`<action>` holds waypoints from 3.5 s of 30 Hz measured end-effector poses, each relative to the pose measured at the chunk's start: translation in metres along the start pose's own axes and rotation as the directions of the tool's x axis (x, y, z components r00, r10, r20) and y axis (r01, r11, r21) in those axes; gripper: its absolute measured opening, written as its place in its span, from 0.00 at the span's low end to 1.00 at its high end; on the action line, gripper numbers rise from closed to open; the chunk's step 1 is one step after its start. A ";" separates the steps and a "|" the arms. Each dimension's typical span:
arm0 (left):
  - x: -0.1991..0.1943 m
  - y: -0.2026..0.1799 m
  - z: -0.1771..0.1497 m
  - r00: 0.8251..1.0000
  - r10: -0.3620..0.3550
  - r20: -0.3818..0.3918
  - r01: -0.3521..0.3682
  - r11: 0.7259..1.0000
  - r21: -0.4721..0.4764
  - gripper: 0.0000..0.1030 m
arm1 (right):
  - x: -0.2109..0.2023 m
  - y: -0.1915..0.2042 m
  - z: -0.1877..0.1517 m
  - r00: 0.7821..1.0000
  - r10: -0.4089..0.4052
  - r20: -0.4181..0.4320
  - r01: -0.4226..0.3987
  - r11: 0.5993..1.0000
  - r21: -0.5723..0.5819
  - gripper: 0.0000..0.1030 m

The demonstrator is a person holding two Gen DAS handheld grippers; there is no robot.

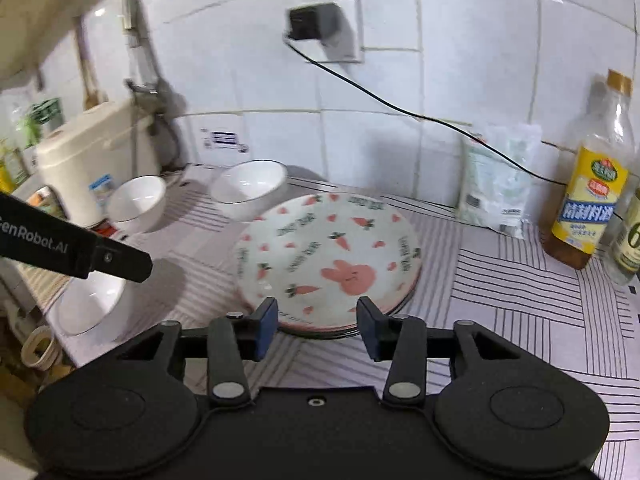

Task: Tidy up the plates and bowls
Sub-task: 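Open both grippers and withdraw from the plate stack, then move both grippers to the large white bowl and grip its rim, then lift the large white bowl off the mat with both grippers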

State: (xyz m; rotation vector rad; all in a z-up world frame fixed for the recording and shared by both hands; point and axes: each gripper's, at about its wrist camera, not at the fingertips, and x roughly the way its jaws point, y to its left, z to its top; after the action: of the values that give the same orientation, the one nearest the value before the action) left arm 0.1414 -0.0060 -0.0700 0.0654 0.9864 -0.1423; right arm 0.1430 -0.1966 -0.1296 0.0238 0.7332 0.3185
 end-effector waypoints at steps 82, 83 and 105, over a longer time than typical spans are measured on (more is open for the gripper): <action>0.062 0.096 -0.071 0.998 -0.023 -0.054 0.017 0.994 -0.107 0.20 | 0.063 0.144 -0.068 0.964 0.253 0.077 -0.226 0.940 -0.257 0.88; 0.062 0.090 -0.070 0.998 -0.030 -0.054 0.024 0.995 -0.101 0.20 | 0.060 0.140 -0.068 0.968 0.239 0.081 -0.211 0.942 -0.262 0.88; 0.109 0.027 -0.071 0.988 -0.048 -0.149 0.040 0.997 -0.060 0.22 | 0.071 0.075 -0.099 0.990 0.142 0.003 -0.139 0.968 -0.207 0.88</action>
State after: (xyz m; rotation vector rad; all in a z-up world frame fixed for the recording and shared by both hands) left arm 0.1456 0.0194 -0.2007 0.0016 1.1427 -0.1511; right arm 0.1061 -0.1129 -0.2399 -0.1184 0.6790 0.5282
